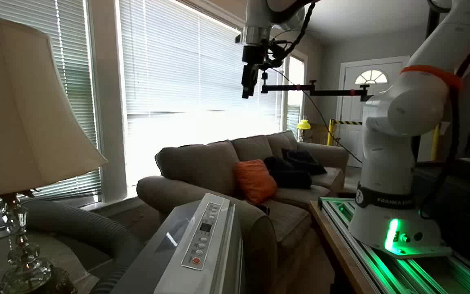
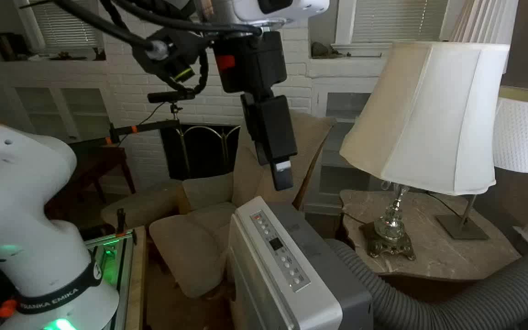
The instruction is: Press the power button on the device
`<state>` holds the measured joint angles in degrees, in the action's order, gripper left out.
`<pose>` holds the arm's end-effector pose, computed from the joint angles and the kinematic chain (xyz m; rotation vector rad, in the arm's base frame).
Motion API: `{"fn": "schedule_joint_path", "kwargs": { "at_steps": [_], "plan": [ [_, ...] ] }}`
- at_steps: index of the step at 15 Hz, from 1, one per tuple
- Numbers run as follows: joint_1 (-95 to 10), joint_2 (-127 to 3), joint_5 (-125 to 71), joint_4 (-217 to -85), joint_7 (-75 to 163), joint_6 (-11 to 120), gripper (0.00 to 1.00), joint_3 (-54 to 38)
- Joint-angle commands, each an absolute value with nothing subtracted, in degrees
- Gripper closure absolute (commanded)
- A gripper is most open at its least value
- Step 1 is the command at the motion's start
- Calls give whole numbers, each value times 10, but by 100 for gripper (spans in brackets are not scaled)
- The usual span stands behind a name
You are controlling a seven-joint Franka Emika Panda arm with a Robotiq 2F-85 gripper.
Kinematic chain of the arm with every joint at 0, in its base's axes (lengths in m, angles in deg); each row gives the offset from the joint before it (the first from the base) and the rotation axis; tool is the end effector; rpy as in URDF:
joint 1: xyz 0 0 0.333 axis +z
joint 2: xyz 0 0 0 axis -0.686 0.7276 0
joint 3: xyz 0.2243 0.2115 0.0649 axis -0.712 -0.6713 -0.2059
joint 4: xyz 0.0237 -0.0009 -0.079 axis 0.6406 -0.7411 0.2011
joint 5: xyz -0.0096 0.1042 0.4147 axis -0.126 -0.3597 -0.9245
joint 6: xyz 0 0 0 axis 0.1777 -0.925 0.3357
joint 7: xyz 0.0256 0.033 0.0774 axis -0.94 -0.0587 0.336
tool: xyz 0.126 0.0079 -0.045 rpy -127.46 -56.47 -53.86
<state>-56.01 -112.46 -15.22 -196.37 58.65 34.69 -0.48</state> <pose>0.3854 -0.2006 0.5033 2.9477 -0.2014 0.2206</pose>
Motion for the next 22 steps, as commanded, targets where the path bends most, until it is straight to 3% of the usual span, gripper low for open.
{"fn": "schedule_joint_path", "kwargs": {
  "at_steps": [1,12,19,20,21,22],
  "plan": [
    [-557,-1124,-151,-1962,585,345,0,-2],
    [-534,-1076,-175,-1964,588,345,0,-7],
    [-485,-983,-219,-2001,617,465,0,-11],
    [-482,-970,-224,-2004,623,481,25,-10],
    [-481,-954,-229,-2006,631,496,26,-9],
    [-480,-942,-235,-2008,637,508,34,-9]
  ]
}}
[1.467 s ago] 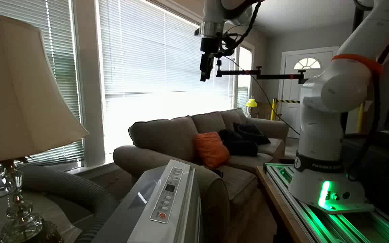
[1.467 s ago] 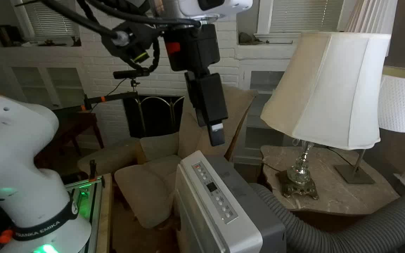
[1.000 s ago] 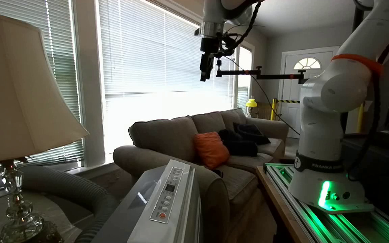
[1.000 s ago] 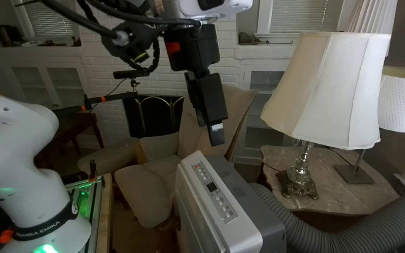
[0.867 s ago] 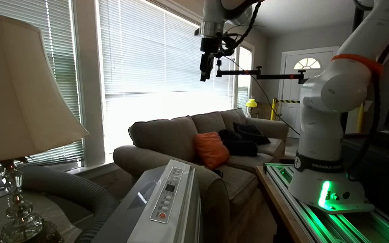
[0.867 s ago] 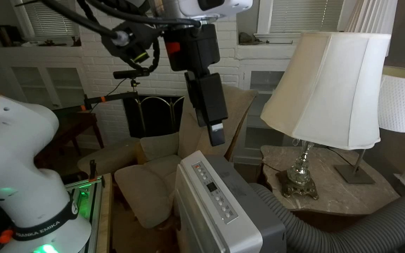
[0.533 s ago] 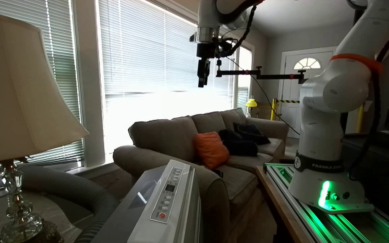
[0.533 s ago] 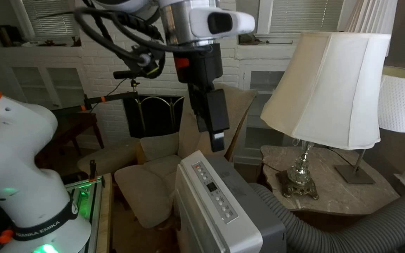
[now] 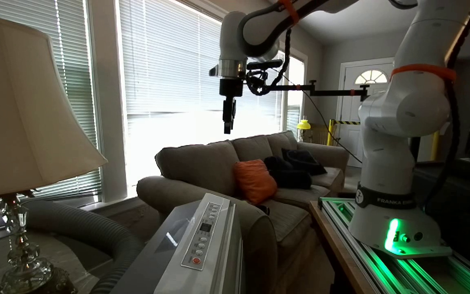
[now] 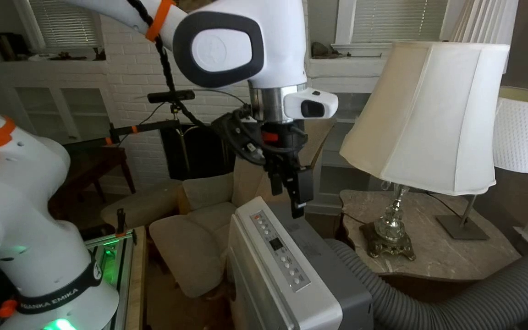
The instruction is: Press the power button on the device
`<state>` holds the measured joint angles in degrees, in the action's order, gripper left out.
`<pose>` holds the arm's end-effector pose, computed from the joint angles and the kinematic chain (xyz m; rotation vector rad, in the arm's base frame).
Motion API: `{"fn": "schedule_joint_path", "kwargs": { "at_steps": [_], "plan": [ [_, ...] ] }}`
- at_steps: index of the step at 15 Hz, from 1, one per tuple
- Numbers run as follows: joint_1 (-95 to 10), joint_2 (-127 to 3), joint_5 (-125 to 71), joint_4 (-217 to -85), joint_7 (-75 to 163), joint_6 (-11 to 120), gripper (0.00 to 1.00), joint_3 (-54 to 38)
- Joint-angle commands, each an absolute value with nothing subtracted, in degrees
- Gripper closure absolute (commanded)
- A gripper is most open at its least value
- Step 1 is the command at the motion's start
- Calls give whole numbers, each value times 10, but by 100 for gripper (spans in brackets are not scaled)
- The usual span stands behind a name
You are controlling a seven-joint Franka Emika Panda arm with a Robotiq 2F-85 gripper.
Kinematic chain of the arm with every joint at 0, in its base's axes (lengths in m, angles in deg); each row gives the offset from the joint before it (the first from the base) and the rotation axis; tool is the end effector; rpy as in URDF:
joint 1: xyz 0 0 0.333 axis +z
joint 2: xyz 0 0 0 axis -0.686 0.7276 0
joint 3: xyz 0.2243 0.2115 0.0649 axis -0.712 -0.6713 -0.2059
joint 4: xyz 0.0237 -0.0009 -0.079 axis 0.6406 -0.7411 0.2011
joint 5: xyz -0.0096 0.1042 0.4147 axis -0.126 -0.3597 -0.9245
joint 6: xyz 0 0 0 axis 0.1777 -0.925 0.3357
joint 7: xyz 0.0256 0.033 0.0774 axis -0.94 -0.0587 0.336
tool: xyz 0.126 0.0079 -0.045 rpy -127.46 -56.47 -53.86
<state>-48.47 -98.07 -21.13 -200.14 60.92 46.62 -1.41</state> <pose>0.4519 -0.1326 0.3793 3.0561 0.0561 0.1059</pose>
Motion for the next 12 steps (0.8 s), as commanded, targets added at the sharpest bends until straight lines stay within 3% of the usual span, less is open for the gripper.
{"fn": "schedule_joint_path", "kwargs": {
  "at_steps": [1,8,9,12],
  "plan": [
    [-480,-929,-243,-2010,644,523,42,-8],
    [-483,-853,-288,-2037,670,609,95,-13],
    [-484,-842,-291,-2042,673,629,100,-14],
    [-486,-810,-299,-2058,674,671,100,-18]
  ]
}}
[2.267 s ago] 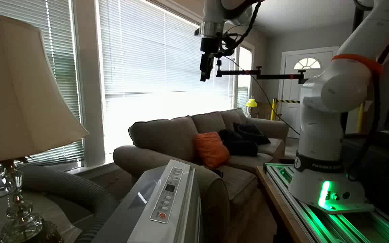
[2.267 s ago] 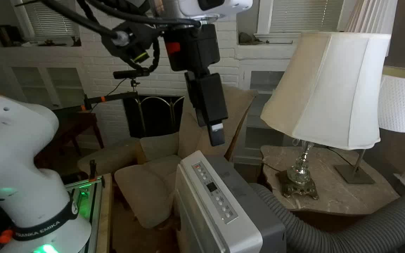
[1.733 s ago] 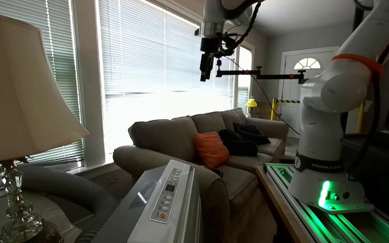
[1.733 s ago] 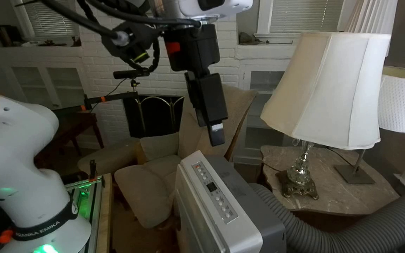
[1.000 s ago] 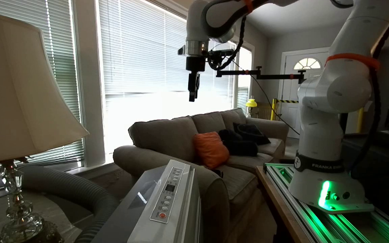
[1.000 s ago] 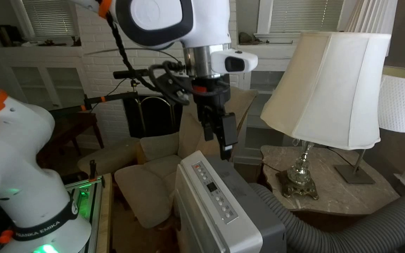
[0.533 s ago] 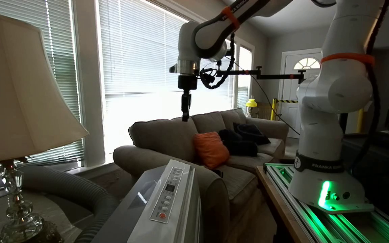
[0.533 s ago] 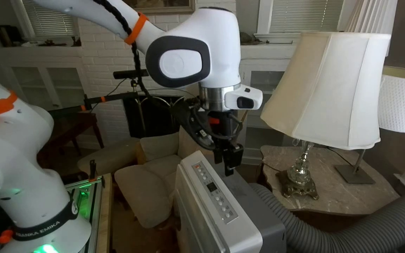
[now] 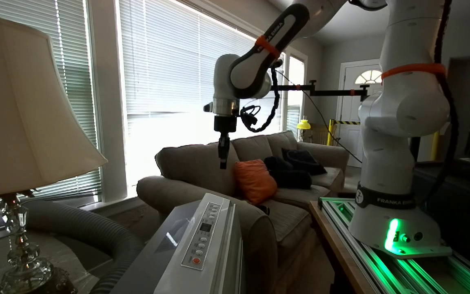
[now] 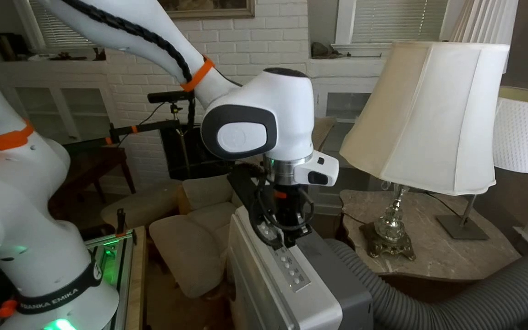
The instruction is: Press the power button on the device
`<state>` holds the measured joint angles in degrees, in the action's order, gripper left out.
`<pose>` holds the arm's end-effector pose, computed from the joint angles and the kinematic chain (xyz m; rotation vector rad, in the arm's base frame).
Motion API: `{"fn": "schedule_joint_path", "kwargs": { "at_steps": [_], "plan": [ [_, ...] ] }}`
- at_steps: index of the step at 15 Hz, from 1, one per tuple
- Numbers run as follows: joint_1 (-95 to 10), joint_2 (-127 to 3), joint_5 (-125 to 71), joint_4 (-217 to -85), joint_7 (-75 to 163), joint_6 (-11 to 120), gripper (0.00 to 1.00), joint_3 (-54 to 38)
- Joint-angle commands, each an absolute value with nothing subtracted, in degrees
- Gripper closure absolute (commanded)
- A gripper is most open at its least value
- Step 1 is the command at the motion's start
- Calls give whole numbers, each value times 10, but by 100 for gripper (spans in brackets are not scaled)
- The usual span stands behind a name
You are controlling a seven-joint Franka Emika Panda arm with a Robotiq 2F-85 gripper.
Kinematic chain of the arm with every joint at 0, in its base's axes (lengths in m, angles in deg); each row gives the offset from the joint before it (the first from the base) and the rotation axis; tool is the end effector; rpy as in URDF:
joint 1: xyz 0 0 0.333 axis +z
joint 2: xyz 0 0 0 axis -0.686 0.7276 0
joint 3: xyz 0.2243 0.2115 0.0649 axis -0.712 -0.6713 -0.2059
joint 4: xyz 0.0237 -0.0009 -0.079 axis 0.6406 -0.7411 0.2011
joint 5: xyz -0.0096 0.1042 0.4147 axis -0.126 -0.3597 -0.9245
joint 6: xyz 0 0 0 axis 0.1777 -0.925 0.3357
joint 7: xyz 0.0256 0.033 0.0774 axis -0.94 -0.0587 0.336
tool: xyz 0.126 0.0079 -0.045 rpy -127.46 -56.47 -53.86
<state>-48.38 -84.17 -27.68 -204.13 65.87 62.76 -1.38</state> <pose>0.4625 -0.1271 0.2599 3.1179 0.0941 0.0843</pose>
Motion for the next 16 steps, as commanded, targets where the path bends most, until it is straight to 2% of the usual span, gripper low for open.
{"fn": "schedule_joint_path", "kwargs": {
  "at_steps": [1,10,16],
  "plan": [
    [-487,-803,-299,-2064,673,678,100,-20],
    [-492,-792,-281,-2070,658,656,100,-31],
    [-488,-765,-335,-2071,675,693,100,-40]
  ]
}}
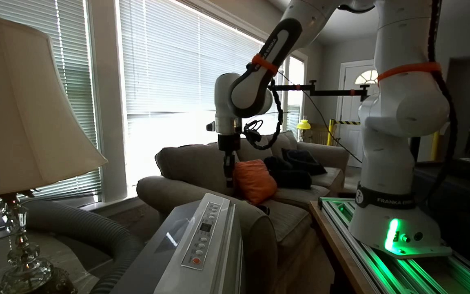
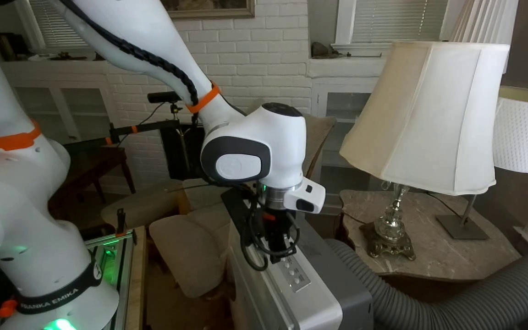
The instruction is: Press the power button on the device
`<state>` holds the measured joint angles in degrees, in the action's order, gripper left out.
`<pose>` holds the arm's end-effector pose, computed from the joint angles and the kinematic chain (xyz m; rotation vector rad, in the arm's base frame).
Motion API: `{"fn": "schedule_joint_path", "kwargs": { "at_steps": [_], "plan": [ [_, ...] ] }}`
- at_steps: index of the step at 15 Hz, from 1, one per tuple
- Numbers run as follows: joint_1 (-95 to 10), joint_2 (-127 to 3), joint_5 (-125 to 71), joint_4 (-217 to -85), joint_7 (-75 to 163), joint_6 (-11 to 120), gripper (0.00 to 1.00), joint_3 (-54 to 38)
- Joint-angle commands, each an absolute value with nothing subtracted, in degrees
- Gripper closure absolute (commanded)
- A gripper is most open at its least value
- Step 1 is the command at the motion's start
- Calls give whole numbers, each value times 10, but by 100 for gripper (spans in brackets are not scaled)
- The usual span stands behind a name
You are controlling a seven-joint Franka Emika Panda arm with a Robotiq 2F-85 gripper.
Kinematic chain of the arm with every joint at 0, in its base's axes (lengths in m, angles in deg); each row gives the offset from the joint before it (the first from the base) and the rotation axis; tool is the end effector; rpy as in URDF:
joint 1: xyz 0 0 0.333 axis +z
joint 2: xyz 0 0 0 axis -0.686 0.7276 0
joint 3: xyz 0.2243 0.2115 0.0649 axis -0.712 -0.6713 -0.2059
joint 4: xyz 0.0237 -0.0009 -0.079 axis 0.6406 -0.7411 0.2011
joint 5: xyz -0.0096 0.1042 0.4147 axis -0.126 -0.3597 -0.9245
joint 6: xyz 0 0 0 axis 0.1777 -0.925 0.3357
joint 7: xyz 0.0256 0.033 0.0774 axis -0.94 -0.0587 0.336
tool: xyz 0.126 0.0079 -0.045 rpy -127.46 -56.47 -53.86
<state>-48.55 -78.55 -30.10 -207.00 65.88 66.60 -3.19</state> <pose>0.4440 -0.1097 0.2005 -3.1314 -0.0870 0.0318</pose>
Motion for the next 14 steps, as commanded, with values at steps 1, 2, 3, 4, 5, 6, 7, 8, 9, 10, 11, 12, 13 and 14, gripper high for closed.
{"fn": "schedule_joint_path", "kwargs": {
  "at_steps": [1,2,3,4,5,6,7,8,9,10,11,12,13,14],
  "plan": [
    [-489,-760,-344,-2069,676,694,100,-42],
    [-490,-754,-350,-2069,678,702,100,-43],
    [-491,-748,-360,-2069,684,712,100,-44],
    [-492,-744,-368,-2072,689,729,100,-46],
    [-493,-737,-374,-2072,693,740,100,-48],
    [-494,-727,-378,-2072,696,757,100,-51],
    [-495,-722,-380,-2073,698,768,100,-54],
    [-497,-716,-385,-2072,701,778,100,-57],
    [-499,-708,-388,-2070,703,785,100,-61],
    [-501,-702,-388,-2071,703,792,100,-64],
    [-504,-696,-389,-2071,705,800,100,-68],
    [-507,-689,-393,-2070,711,808,100,-73],
    [-510,-684,-395,-2070,714,815,100,-78],
    [-514,-677,-399,-2069,722,825,100,-84]
  ]
}}
